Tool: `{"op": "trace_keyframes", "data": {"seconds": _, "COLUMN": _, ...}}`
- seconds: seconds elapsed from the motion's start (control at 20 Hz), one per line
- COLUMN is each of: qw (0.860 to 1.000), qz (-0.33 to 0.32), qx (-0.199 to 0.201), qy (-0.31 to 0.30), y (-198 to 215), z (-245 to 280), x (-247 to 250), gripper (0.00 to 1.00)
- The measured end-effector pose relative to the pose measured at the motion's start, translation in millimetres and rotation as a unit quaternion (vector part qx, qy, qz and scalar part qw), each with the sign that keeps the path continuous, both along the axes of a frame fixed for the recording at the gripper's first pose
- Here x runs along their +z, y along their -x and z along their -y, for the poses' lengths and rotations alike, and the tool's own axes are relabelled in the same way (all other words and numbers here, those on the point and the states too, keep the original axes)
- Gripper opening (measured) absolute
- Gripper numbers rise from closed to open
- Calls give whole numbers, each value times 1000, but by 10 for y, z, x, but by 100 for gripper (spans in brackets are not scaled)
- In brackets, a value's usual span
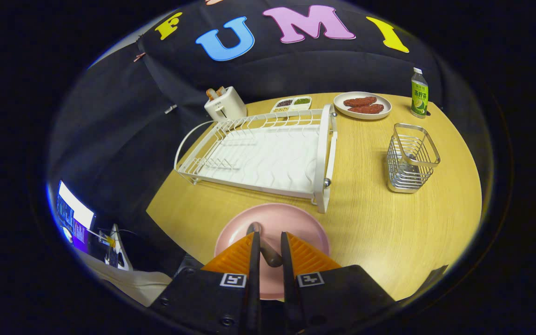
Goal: Take the plate from the dish rack, then take the spoon from the basket and place it into the plate.
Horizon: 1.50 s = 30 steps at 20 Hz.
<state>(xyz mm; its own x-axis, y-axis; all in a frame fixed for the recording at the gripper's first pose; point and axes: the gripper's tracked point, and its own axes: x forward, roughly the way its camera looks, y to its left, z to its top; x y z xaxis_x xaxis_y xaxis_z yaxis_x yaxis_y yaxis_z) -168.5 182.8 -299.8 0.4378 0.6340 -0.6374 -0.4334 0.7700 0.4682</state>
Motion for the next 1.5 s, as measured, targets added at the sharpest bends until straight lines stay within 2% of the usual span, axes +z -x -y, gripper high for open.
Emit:
{"op": "trace_keyframes", "data": {"seconds": 0.1, "qw": 1000, "qz": -6, "qx": -6, "qy": 24, "y": 17, "z": 87, "x": -151, "gripper": 34}}
{"op": "trace_keyframes", "data": {"seconds": 0.2, "qw": 999, "qz": -15, "qx": -9, "qy": 32, "y": 39, "z": 116, "x": -252, "gripper": 51}}
{"op": "trace_keyframes", "data": {"seconds": 0.25, "qw": 999, "qz": -16, "qx": -8, "qy": 36, "y": 45, "z": 116, "x": -282, "gripper": 63}}
{"op": "trace_keyframes", "data": {"seconds": 0.3, "qw": 999, "qz": -14, "qx": -7, "qy": 42, "y": 66, "z": 141, "x": -286, "gripper": 68}}
{"op": "trace_keyframes", "data": {"seconds": 0.35, "qw": 999, "qz": -13, "qx": -4, "qy": 47, "y": 77, "z": 151, "x": -300, "gripper": 85}}
{"op": "trace_keyframes", "data": {"seconds": 0.45, "qw": 999, "qz": -11, "qx": -5, "qy": 47, "y": 110, "z": 158, "x": -291, "gripper": 99}}
{"op": "trace_keyframes", "data": {"seconds": 0.7, "qw": 999, "qz": 7, "qx": -34, "qy": 38, "y": 43, "z": 257, "x": -51, "gripper": 99}}
{"op": "trace_keyframes", "data": {"seconds": 0.9, "qw": 993, "qz": 69, "qx": -85, "qy": 33, "y": -244, "z": 477, "x": 455, "gripper": 99}}
{"op": "trace_keyframes", "data": {"seconds": 1.2, "qw": 975, "qz": 167, "qx": -137, "qy": 42, "y": -748, "z": 843, "x": 1356, "gripper": 99}}
{"op": "trace_keyframes", "data": {"seconds": 1.5, "qw": 958, "qz": 222, "qx": -181, "qy": 22, "y": -1023, "z": 1047, "x": 2083, "gripper": 99}}
